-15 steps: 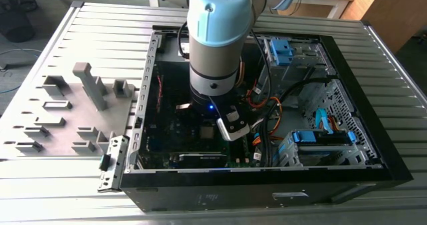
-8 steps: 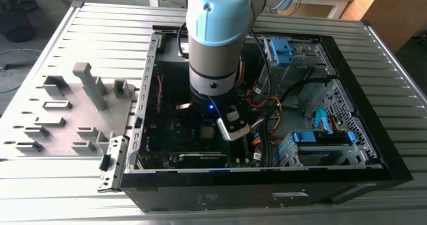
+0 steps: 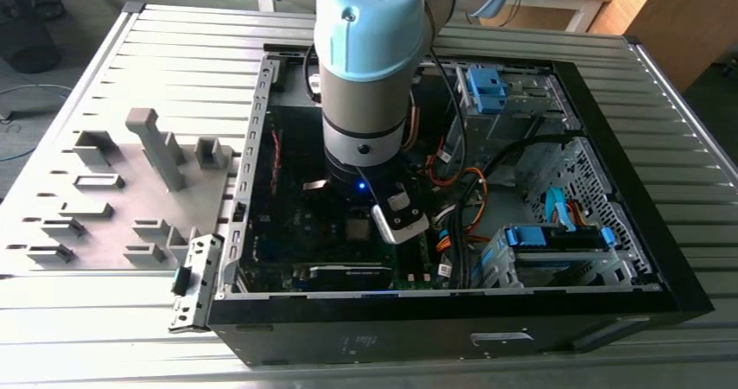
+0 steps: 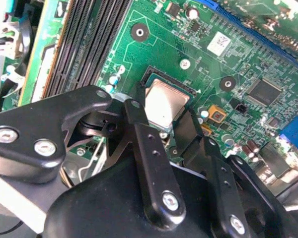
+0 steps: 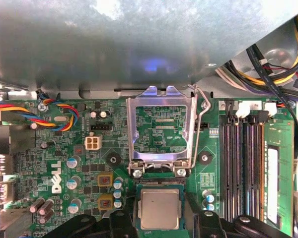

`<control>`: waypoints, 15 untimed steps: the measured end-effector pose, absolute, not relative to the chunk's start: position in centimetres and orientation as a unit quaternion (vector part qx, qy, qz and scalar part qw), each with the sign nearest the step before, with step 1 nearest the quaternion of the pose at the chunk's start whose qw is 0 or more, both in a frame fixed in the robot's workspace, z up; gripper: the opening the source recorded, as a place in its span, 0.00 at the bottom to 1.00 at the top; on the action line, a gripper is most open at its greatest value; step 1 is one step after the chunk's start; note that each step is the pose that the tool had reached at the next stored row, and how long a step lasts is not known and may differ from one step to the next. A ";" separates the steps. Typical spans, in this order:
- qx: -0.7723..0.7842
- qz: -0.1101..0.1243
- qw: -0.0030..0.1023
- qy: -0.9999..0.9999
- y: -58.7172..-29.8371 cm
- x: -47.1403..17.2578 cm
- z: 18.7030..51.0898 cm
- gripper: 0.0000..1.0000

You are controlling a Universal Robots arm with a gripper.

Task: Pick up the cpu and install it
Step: 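Place the cpu into insertion slot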

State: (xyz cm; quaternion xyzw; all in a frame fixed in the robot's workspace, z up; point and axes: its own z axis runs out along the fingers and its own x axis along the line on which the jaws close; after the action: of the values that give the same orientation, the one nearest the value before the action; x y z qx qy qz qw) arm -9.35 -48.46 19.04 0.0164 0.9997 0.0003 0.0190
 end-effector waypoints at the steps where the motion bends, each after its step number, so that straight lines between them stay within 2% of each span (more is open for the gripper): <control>1: 0.016 0.000 0.019 1.000 -48.5 -9.3 19.0 0.47; 15: -0.002 0.002 0.019 1.000 -48.6 -9.3 19.0 0.47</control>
State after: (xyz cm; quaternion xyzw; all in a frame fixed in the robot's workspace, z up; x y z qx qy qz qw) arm -9.30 -48.56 19.00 -0.0017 0.9998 0.0016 0.0190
